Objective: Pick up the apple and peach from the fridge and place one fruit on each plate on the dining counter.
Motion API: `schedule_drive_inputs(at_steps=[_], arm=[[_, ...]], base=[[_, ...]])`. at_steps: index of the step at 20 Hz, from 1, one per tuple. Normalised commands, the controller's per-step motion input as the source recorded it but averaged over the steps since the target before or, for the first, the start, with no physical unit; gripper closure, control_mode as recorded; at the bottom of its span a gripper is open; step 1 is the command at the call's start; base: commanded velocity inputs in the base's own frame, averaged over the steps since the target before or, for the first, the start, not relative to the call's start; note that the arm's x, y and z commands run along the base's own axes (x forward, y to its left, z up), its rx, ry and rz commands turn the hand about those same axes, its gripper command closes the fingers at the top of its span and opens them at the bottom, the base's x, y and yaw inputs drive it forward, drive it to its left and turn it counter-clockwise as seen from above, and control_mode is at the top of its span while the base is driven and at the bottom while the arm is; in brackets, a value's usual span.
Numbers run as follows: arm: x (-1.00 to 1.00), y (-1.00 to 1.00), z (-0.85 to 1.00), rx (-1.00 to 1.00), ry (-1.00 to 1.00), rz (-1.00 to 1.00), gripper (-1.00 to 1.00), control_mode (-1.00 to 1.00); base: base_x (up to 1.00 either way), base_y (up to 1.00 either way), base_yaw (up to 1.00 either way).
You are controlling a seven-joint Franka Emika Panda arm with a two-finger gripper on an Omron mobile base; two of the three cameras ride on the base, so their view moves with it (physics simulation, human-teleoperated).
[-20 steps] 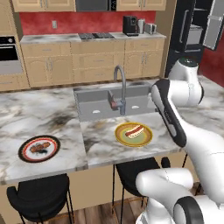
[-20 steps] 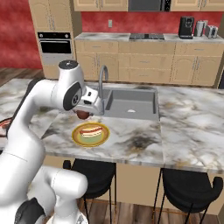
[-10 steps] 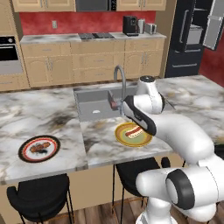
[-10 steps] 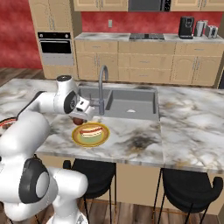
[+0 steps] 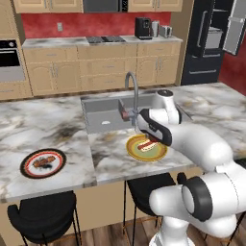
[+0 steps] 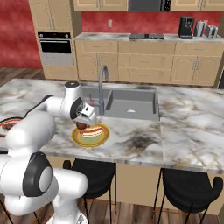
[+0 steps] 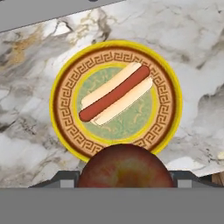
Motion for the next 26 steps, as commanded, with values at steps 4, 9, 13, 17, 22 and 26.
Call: schedule_drive_inputs(at_steps=[4, 9, 13, 17, 22, 26], arm=[[-0.03, -0.12, 0.0, 0.0, 0.26, 0.02, 1.0, -1.0], [0.0, 0.0, 0.0, 0.0, 0.42, 0.03, 1.0, -1.0], [-0.01, 0.0, -0.29, 0.0, -0.07, 0.05, 1.0, -1.0], [0.06, 0.0, -0.38, 0.0, -0.16, 0.11, 1.0, -1.0], [0.04, 0.0, -0.06, 0.0, -0.02, 0.31, 1.0, -1.0], [-0.23, -0.11, 0.0, 0.0, 0.0, 0.35, 1.0, -1.0]], base=[[0.0, 0.0, 0.0], [0.0, 0.0, 0.0], [0.0, 0.0, 0.0], [0.0, 0.0, 0.0], [0.0, 0.0, 0.0], [0.0, 0.0, 0.0]])
